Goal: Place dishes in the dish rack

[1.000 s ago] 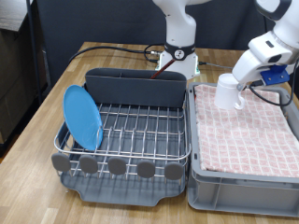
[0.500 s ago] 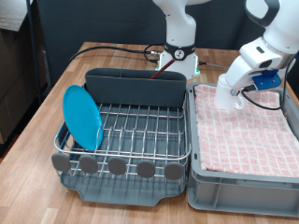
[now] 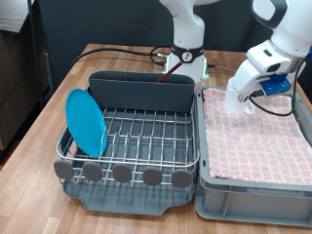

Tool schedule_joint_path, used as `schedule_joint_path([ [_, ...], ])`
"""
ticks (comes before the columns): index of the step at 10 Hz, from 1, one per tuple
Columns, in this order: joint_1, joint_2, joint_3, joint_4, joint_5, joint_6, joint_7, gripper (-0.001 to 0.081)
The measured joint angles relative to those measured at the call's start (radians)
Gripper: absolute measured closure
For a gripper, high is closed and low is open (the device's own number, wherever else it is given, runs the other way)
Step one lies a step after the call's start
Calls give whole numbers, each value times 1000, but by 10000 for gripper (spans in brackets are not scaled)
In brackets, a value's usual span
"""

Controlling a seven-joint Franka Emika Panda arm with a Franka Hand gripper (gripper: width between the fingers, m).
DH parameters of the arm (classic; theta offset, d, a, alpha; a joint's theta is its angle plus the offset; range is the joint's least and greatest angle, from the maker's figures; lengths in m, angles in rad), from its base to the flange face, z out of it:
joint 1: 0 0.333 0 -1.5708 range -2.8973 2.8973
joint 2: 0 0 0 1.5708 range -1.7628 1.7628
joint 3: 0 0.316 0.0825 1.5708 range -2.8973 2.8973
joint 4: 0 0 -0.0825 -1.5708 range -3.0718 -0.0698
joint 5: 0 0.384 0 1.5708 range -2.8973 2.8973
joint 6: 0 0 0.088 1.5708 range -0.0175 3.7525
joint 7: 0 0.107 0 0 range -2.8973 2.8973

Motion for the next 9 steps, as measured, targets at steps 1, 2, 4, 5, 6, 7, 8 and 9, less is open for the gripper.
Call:
schedule_joint_path([
  [1, 1, 0, 1, 1, 0, 0, 0, 3],
  [2, 3, 0, 4, 4, 0, 0, 0, 3],
  [4, 6, 3, 10, 5, 0, 7, 1, 3],
  [5, 6, 6, 13, 5, 0, 14, 1, 3],
  [6, 6, 12, 14, 5, 0, 22, 1, 3],
  [7, 6, 18, 14, 5, 0, 25, 1, 3],
  [8, 5, 23, 13, 5, 0, 27, 1, 3],
  [9, 5, 27, 13, 5, 2, 27, 0, 3],
])
